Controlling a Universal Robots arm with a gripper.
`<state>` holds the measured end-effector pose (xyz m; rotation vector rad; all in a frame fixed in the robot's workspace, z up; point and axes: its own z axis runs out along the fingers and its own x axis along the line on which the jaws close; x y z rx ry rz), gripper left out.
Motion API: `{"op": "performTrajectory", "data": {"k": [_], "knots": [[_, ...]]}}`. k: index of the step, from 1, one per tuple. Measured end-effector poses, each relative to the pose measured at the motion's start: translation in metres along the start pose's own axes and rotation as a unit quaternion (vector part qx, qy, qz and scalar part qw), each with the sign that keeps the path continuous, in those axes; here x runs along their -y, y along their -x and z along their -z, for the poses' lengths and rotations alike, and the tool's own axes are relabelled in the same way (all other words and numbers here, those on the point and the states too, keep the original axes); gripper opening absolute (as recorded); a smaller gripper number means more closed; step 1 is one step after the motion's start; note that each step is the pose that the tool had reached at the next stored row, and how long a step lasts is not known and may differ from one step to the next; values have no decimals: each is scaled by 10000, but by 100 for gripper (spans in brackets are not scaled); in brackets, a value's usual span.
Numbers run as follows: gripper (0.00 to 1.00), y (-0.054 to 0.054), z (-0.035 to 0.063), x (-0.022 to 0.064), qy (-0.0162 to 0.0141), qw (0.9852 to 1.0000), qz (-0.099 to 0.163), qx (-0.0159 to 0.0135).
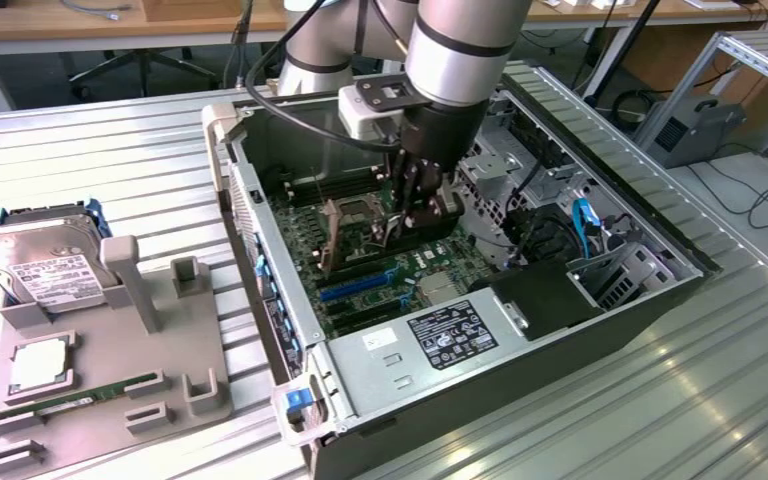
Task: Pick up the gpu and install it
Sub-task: 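Insert the gpu into the slot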
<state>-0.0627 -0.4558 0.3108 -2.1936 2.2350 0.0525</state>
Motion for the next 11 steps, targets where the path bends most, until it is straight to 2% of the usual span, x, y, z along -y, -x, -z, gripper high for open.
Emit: {"op": "performTrajectory", "data": {"k": [11], "knots": [[26, -8, -27, -6, 0, 10000, 0, 0]]}}
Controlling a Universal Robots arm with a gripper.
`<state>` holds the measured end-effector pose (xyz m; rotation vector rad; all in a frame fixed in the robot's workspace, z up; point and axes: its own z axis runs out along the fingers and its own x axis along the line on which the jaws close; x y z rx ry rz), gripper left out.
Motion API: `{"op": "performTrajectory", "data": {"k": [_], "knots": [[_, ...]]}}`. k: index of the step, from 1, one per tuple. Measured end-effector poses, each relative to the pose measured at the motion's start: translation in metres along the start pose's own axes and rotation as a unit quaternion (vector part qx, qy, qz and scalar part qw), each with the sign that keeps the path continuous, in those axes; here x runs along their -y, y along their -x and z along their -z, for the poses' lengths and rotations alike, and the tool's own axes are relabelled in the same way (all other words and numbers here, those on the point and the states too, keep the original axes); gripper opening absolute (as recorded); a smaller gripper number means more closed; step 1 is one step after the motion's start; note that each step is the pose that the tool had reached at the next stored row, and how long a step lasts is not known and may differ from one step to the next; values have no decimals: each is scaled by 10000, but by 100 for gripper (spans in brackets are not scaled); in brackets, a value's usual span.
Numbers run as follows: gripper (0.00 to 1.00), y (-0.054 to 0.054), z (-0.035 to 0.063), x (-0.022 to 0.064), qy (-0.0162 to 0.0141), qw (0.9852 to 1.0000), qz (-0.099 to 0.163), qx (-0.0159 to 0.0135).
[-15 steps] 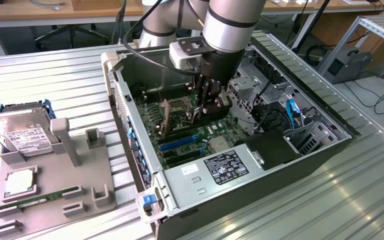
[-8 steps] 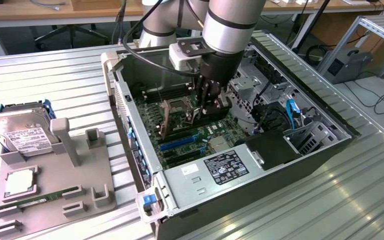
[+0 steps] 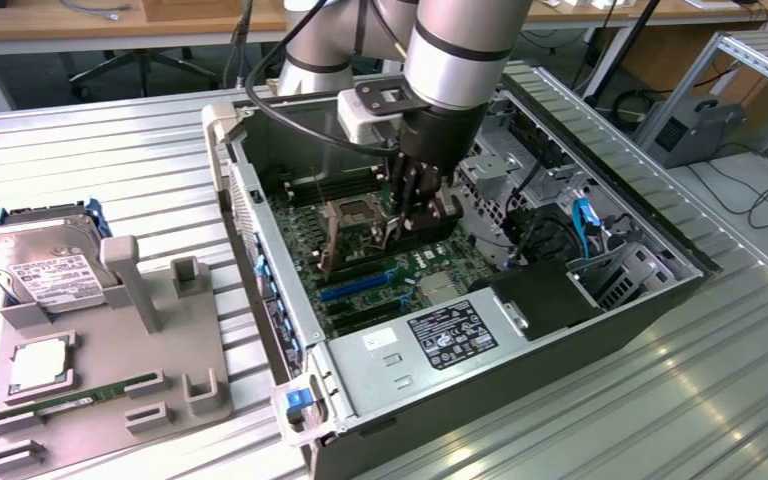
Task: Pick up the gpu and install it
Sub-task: 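Insert the gpu into the slot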
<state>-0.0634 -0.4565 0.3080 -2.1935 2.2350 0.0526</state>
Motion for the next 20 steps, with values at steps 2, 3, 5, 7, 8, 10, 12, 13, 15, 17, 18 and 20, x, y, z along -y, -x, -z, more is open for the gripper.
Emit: {"op": "performTrajectory", "data": {"k": [2, 3, 5, 7, 8, 10, 12, 13, 15, 17, 18, 20], "knots": [[26, -2, -5, -1, 0, 10000, 0, 0], [26, -3, -6, -1, 0, 10000, 0, 0], [26, -5, -12, -2, 0, 10000, 0, 0], [26, -7, -20, -3, 0, 10000, 0, 0], [26, -7, -23, -3, 0, 10000, 0, 0], [26, -9, -28, -3, 0, 10000, 0, 0], [26, -10, -33, -4, 0, 10000, 0, 0], [26, -11, -37, -3, 0, 10000, 0, 0], [26, -13, -43, -4, 0, 10000, 0, 0], [26, -14, -51, -4, 0, 10000, 0, 0], [26, -15, -55, -4, 0, 10000, 0, 0], [26, -18, -63, -4, 0, 10000, 0, 0]]}}
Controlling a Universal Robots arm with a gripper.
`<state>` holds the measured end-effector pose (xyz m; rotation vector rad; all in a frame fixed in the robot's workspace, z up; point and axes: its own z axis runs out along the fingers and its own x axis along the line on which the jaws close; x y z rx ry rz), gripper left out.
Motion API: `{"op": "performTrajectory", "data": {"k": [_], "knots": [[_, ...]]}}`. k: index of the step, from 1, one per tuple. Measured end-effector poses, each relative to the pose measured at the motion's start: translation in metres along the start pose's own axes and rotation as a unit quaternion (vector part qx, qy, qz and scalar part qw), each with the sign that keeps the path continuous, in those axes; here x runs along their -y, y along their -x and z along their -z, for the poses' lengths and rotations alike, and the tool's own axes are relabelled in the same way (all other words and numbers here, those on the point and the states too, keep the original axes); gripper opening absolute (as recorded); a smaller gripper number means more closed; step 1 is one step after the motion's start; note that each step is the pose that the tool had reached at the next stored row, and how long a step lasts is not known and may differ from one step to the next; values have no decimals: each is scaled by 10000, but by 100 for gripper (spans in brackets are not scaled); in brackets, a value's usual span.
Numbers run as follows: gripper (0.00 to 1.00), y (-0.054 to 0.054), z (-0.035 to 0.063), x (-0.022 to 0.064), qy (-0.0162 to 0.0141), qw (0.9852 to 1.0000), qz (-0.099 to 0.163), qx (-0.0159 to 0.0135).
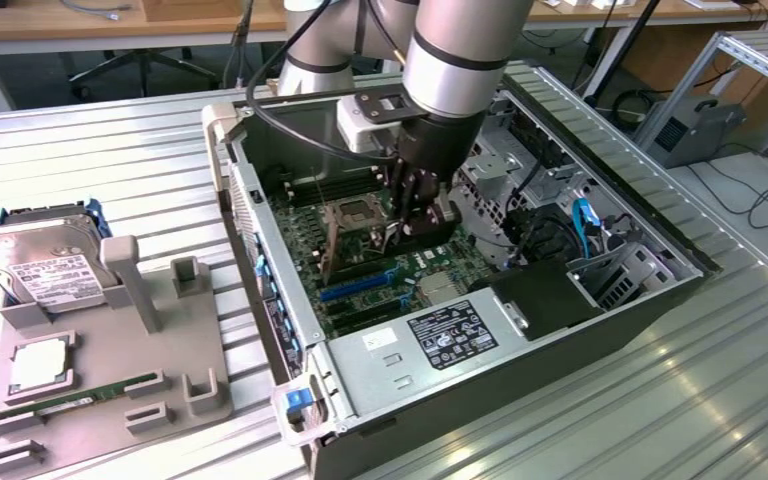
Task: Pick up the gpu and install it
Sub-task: 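Insert the gpu into the slot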
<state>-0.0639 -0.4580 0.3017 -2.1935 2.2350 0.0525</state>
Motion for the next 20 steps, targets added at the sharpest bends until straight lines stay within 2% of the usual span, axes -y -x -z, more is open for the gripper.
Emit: {"op": "performTrajectory", "data": {"k": [20], "knots": [[26, -38, -86, -5, 0, 10000, 0, 0]]}}
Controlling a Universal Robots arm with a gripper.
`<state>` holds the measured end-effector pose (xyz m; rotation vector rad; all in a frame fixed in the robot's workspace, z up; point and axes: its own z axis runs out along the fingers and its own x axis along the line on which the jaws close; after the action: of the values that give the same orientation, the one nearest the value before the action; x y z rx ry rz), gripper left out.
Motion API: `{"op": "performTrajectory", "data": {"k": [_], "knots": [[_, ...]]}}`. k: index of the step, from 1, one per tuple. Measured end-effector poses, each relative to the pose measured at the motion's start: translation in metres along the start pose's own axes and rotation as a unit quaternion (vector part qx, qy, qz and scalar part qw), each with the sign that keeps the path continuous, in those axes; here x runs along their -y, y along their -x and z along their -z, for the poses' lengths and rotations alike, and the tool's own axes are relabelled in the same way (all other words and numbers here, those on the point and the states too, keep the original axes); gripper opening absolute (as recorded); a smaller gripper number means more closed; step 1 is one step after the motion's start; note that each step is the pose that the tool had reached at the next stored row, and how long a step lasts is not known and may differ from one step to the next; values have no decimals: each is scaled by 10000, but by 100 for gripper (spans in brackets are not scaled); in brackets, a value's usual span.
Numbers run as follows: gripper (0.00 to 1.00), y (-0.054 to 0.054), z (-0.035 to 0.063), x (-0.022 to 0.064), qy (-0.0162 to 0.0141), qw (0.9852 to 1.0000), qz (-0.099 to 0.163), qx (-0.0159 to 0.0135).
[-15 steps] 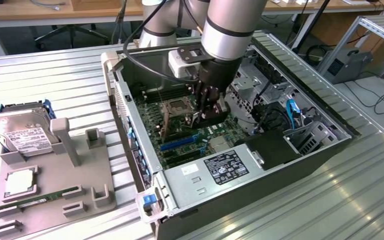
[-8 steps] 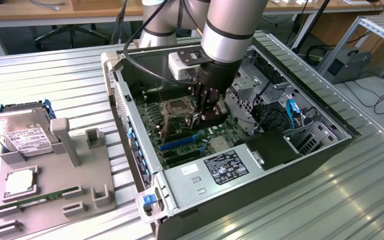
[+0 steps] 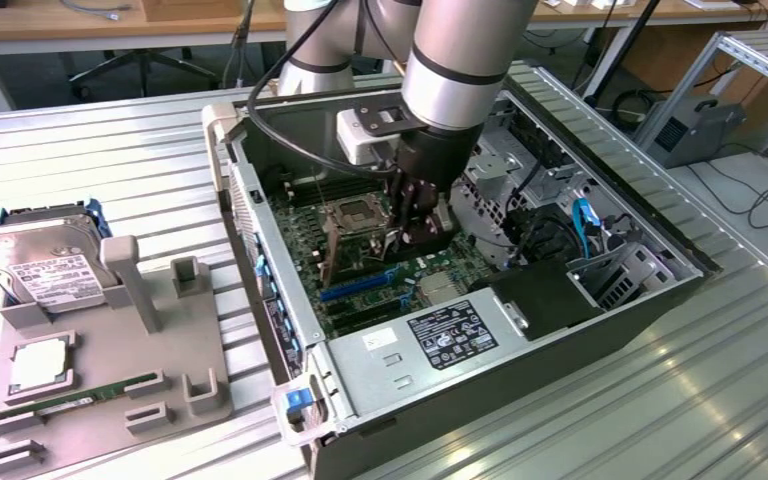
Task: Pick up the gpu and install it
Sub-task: 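Insert the gpu into the slot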
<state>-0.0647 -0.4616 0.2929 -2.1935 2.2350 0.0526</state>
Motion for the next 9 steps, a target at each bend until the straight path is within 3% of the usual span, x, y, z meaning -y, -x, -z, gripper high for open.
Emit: {"op": "performTrajectory", "data": {"k": [9], "knots": [[26, -14, -36, -2, 0, 10000, 0, 0]]}}
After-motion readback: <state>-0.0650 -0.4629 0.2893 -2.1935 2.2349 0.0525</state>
